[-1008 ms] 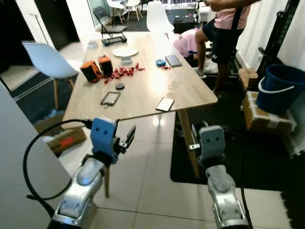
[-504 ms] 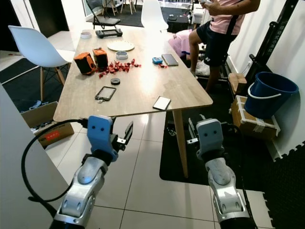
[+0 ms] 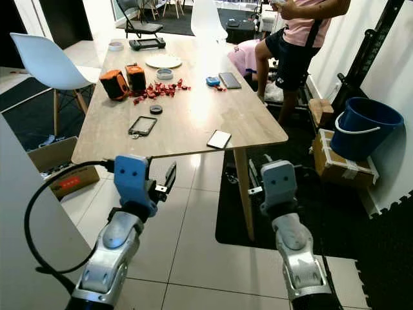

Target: Hang keys on a hook

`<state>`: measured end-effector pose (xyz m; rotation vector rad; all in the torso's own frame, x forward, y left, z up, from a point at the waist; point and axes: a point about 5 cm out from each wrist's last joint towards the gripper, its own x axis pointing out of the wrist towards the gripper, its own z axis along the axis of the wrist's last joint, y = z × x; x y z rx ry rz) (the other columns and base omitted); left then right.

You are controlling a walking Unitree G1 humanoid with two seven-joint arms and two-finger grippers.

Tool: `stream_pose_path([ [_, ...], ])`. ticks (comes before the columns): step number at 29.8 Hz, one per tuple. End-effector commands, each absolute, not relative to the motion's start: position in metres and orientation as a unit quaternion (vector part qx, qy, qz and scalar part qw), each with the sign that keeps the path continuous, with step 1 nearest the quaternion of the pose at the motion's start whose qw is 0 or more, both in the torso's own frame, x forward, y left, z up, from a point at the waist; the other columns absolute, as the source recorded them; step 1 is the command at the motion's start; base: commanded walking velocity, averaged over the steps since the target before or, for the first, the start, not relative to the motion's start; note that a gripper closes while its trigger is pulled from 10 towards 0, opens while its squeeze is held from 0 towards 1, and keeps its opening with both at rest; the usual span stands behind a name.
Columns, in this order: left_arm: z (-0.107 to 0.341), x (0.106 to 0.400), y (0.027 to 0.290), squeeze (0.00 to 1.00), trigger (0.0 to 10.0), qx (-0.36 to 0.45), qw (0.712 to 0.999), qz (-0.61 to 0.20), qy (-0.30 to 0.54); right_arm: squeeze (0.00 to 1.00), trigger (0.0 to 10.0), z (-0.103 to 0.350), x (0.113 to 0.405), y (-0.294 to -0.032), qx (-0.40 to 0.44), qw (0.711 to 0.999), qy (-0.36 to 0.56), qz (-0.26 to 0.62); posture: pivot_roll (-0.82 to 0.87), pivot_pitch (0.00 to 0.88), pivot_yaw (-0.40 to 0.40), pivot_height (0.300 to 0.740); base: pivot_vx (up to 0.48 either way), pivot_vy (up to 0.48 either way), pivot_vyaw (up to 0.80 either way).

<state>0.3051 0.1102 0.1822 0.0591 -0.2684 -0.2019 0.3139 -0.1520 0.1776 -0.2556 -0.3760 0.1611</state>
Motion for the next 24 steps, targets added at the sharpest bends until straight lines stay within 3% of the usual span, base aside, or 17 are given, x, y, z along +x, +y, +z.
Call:
stream_pose_path([
  [1, 0.1835, 0.3058, 0.1059, 0.00, 10.0, 0.037, 0.984, -0.103, -0.140, 0.00, 10.0, 0.1736, 0.3146, -0.1526, -0.128, 0.972, -0.180, 0.080, 0.01, 0.113, -0.064, 0.740, 0.000, 0.000, 0.00],
  [24, 0.1844, 0.3088, 0.1063, 0.00, 10.0, 0.043, 0.984, -0.099, -0.144, 0.00, 10.0, 0.1730, 0.3190, -0.1461, -0.140, 0.970, -0.180, 0.085, 0.02, 0.097, -0.065, 0.740, 0.443, 0.000, 0.00],
])
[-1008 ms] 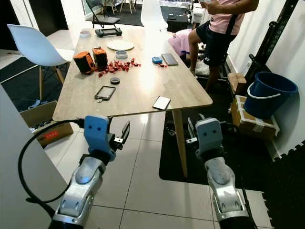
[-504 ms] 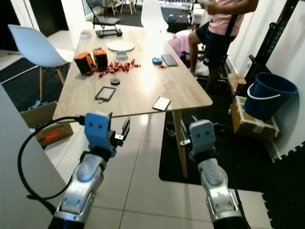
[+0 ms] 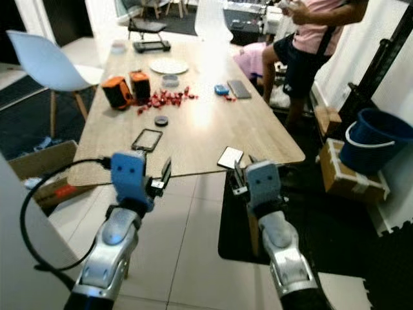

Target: Hang keys on a hook

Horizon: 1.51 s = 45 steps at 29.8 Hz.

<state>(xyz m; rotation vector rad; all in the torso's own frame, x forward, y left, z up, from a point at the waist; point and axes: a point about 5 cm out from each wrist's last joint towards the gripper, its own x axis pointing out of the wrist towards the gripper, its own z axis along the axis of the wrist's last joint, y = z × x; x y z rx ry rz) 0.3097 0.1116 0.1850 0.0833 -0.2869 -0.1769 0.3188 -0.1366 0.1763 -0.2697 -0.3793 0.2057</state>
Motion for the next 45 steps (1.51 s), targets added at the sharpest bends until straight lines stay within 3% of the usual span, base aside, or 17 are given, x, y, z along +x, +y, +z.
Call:
stream_pose_path([
  [1, 0.184, 0.309, 0.106, 0.00, 10.0, 0.043, 0.984, -0.099, -0.144, 0.00, 10.0, 0.173, 0.319, -0.146, -0.140, 0.970, -0.180, 0.085, 0.02, 0.097, -0.065, 0.740, 0.435, 0.000, 0.00],
  [15, 0.185, 0.311, 0.107, 0.00, 10.0, 0.044, 0.984, -0.098, -0.146, 0.00, 10.0, 0.172, 0.321, -0.145, -0.154, 0.967, -0.180, 0.091, 0.02, 0.082, -0.064, 0.740, 0.398, 0.000, 0.55],
  [24, 0.186, 0.309, 0.105, 0.00, 10.0, 0.041, 0.982, -0.107, -0.151, 0.00, 10.0, 0.173, 0.320, -0.143, -0.139, 0.968, -0.185, 0.101, 0.02, 0.082, -0.064, 0.740, 0.116, 0.000, 0.00],
  [31, 0.186, 0.303, 0.099, 0.00, 10.0, 0.088, 0.970, -0.165, -0.154, 0.00, 10.0, 0.173, 0.320, -0.144, -0.139, 0.968, -0.184, 0.098, 0.02, 0.084, -0.060, 0.740, 0.000, 0.000, 0.00],
  [34, 0.182, 0.300, 0.095, 0.00, 10.0, 0.149, 0.959, -0.199, -0.139, 0.00, 10.0, 0.172, 0.320, -0.146, -0.139, 0.969, -0.183, 0.095, 0.02, 0.088, -0.057, 0.740, 0.000, 0.000, 0.00],
  [40, 0.179, 0.299, 0.095, 0.00, 10.0, 0.175, 0.952, -0.221, -0.124, 0.00, 10.0, 0.171, 0.320, -0.147, -0.138, 0.969, -0.182, 0.094, 0.02, 0.094, -0.052, 0.740, 0.000, 0.000, 0.00],
  [45, 0.166, 0.288, 0.098, 0.00, 10.0, 0.243, 0.919, -0.299, -0.079, 0.00, 10.0, 0.169, 0.320, -0.152, -0.156, 0.967, -0.179, 0.095, 0.03, 0.103, -0.047, 0.740, 0.000, 0.000, 0.00],
])
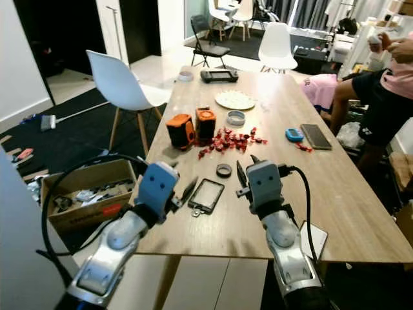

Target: Hang keys on a hook

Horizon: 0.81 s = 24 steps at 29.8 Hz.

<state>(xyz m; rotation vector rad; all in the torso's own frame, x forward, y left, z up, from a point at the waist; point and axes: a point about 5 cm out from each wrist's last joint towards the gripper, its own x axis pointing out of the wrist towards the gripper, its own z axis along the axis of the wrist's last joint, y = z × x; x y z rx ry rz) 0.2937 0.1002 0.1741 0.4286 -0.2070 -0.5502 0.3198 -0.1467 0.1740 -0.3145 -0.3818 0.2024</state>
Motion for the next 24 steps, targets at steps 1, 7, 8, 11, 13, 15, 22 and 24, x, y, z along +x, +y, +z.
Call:
stream_pose_path([
  [1, 0.166, 0.288, 0.098, 0.00, 10.0, 0.243, 0.919, -0.299, -0.079, 0.00, 10.0, 0.169, 0.320, -0.152, -0.156, 0.967, -0.179, 0.095, 0.03, 0.103, -0.047, 0.740, 0.000, 0.000, 0.00],
  [7, 0.125, 0.283, 0.097, 0.00, 10.0, 0.271, 0.905, -0.322, 0.059, 0.00, 10.0, 0.171, 0.321, -0.153, -0.153, 0.967, -0.180, 0.091, 0.03, 0.114, -0.040, 0.740, 0.000, 0.000, 0.00],
  [8, 0.125, 0.283, 0.097, 0.00, 10.0, 0.271, 0.905, -0.322, 0.059, 0.00, 10.0, 0.171, 0.321, -0.153, -0.153, 0.967, -0.180, 0.091, 0.03, 0.114, -0.040, 0.740, 0.000, 0.000, 0.00],
  [11, 0.113, 0.281, 0.090, 0.00, 10.0, 0.222, 0.914, -0.321, 0.111, 0.00, 10.0, 0.170, 0.320, -0.152, -0.150, 0.968, -0.180, 0.091, 0.03, 0.116, -0.039, 0.740, 0.000, 0.000, 0.00],
  [13, 0.113, 0.281, 0.090, 0.00, 10.0, 0.222, 0.914, -0.321, 0.111, 0.00, 10.0, 0.170, 0.320, -0.152, -0.150, 0.968, -0.180, 0.091, 0.03, 0.116, -0.039, 0.740, 0.000, 0.000, 0.00],
  [15, 0.104, 0.280, 0.084, 0.00, 10.0, 0.167, 0.917, -0.325, 0.160, 0.00, 10.0, 0.170, 0.320, -0.152, -0.148, 0.968, -0.179, 0.090, 0.03, 0.121, -0.036, 0.740, 0.000, 0.000, 0.00],
  [22, 0.104, 0.281, 0.080, 0.00, 10.0, 0.111, 0.917, -0.335, 0.188, 0.00, 10.0, 0.169, 0.319, -0.152, -0.147, 0.969, -0.179, 0.089, 0.03, 0.129, -0.029, 0.740, 0.000, 0.000, 0.00],
  [24, 0.108, 0.281, 0.079, 0.00, 10.0, 0.086, 0.917, -0.337, 0.196, 0.00, 10.0, 0.168, 0.318, -0.153, -0.147, 0.969, -0.178, 0.088, 0.02, 0.132, -0.027, 0.740, 0.000, 0.000, 0.00],
])
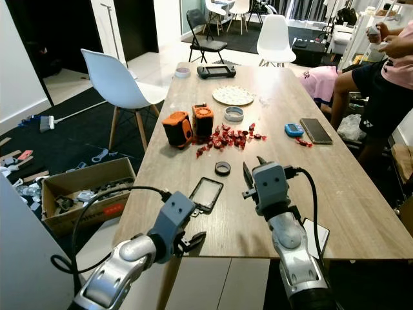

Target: Hang keys on a hook

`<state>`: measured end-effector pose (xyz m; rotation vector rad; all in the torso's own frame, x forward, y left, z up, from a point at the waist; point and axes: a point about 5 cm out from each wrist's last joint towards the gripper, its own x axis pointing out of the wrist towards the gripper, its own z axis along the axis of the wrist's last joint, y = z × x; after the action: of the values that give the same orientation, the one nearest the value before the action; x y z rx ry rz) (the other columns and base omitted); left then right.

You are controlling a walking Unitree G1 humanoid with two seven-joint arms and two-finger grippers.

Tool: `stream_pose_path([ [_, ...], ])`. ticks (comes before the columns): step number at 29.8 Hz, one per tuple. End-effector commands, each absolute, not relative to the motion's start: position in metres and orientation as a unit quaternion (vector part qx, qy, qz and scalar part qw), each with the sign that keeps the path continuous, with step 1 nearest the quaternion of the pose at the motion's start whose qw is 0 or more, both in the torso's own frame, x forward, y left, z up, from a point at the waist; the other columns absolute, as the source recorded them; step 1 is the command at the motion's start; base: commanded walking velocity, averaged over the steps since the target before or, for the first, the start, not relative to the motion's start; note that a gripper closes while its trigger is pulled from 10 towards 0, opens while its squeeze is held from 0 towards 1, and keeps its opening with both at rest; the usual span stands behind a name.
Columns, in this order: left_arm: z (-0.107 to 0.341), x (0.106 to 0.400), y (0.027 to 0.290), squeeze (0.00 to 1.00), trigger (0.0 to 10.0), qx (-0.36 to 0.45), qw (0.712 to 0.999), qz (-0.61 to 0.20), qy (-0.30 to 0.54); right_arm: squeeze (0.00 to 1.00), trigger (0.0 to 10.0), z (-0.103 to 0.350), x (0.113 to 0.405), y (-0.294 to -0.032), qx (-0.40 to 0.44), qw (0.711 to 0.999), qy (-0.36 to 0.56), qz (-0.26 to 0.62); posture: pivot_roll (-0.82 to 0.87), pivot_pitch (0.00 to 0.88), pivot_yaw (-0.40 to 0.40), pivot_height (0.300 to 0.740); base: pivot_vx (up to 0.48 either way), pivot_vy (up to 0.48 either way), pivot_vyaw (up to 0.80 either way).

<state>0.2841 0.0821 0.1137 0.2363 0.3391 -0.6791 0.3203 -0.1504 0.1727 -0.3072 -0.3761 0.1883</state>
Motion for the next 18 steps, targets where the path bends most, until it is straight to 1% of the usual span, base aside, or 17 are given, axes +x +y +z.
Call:
stream_pose_path([
  [1, 0.108, 0.281, 0.079, 0.00, 10.0, 0.086, 0.917, -0.337, 0.196, 0.00, 10.0, 0.168, 0.318, -0.153, -0.147, 0.969, -0.178, 0.088, 0.02, 0.132, -0.027, 0.740, 0.000, 0.000, 0.00],
  [3, 0.108, 0.281, 0.079, 0.00, 10.0, 0.086, 0.917, -0.337, 0.196, 0.00, 10.0, 0.168, 0.318, -0.153, -0.147, 0.969, -0.178, 0.088, 0.02, 0.132, -0.027, 0.740, 0.000, 0.000, 0.00],
  [5, 0.116, 0.290, 0.076, 0.00, 10.0, 0.027, 0.930, -0.304, 0.204, 0.00, 10.0, 0.167, 0.317, -0.153, -0.145, 0.970, -0.176, 0.087, 0.02, 0.139, -0.022, 0.740, 0.000, 0.000, 0.00],
  [6, 0.116, 0.290, 0.076, 0.00, 10.0, 0.027, 0.930, -0.304, 0.204, 0.00, 10.0, 0.167, 0.317, -0.153, -0.145, 0.970, -0.176, 0.087, 0.02, 0.139, -0.022, 0.740, 0.000, 0.000, 0.00],
  [8, 0.120, 0.300, 0.074, 0.00, 10.0, 0.008, 0.940, -0.272, 0.204, 0.00, 10.0, 0.166, 0.316, -0.151, -0.143, 0.970, -0.175, 0.087, 0.02, 0.140, -0.022, 0.740, 0.000, 0.000, 0.00],
  [14, 0.125, 0.308, 0.074, 0.00, 10.0, -0.005, 0.944, -0.257, 0.206, 0.00, 10.0, 0.166, 0.315, -0.152, -0.143, 0.970, -0.175, 0.087, 0.01, 0.143, -0.021, 0.740, 0.000, 0.000, 0.00],
  [15, 0.126, 0.309, 0.074, 0.00, 9.4, -0.009, 0.945, -0.255, 0.207, 0.00, 10.0, 0.166, 0.314, -0.152, -0.143, 0.970, -0.175, 0.087, 0.01, 0.144, -0.021, 0.740, 0.000, 0.000, 0.00],
  [16, 0.127, 0.309, 0.074, 0.00, 9.1, -0.012, 0.945, -0.253, 0.208, 0.00, 10.0, 0.166, 0.314, -0.152, -0.143, 0.970, -0.174, 0.087, 0.01, 0.144, -0.021, 0.740, 0.000, 0.000, 0.00],
  [17, 0.127, 0.309, 0.074, 0.00, 9.1, -0.012, 0.945, -0.253, 0.208, 0.00, 10.0, 0.166, 0.314, -0.152, -0.143, 0.970, -0.174, 0.087, 0.01, 0.144, -0.021, 0.740, 0.000, 0.000, 0.00],
  [18, 0.127, 0.309, 0.074, 0.00, 8.4, -0.013, 0.945, -0.253, 0.209, 0.00, 10.0, 0.166, 0.314, -0.151, -0.143, 0.970, -0.174, 0.088, 0.01, 0.146, -0.023, 0.740, 0.000, 0.000, 0.00],
])
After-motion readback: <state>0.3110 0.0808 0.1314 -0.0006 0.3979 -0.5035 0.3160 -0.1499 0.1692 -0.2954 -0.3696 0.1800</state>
